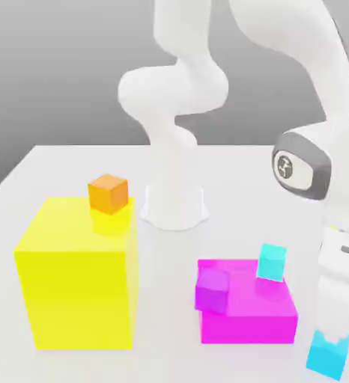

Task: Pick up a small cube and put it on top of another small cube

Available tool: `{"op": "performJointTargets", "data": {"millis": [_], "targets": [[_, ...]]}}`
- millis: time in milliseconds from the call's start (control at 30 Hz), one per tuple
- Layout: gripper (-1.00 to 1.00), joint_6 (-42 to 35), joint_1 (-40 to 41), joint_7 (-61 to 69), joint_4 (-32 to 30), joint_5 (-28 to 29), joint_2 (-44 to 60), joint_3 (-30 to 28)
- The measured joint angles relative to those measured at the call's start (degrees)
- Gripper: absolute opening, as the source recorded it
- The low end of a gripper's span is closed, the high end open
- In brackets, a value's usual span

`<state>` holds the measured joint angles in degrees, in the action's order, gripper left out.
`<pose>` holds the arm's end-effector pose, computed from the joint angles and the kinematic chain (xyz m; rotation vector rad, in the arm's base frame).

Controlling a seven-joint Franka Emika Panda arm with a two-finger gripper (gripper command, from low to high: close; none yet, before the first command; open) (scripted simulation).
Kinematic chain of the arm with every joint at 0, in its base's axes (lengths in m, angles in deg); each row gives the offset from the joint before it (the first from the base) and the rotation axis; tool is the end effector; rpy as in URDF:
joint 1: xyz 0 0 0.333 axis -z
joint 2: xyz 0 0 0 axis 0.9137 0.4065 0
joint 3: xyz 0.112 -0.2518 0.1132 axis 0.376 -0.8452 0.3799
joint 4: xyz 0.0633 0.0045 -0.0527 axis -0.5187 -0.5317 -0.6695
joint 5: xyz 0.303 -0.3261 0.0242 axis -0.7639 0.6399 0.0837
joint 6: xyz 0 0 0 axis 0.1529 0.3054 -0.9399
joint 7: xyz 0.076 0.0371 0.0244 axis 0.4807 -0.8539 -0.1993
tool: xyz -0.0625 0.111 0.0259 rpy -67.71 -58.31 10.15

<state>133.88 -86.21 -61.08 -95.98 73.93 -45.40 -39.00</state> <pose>0.4693 0.2561 0.0848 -3.1104 -0.4336 -0.0059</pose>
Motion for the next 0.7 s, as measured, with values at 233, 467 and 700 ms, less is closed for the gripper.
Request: {"op": "performJointTargets", "data": {"millis": [233, 467, 700], "targets": [[-1.00, 4.14, -1.13, -0.87, 1.05, 1.34, 5.45, -1.31], [-1.00, -1.46, -0.06, 0.66, -0.41, -0.68, -1.61, 0.21], [-1.00, -7.90, 3.45, -7.18, -8.31, -6.56, -16.24, -2.59]]}}
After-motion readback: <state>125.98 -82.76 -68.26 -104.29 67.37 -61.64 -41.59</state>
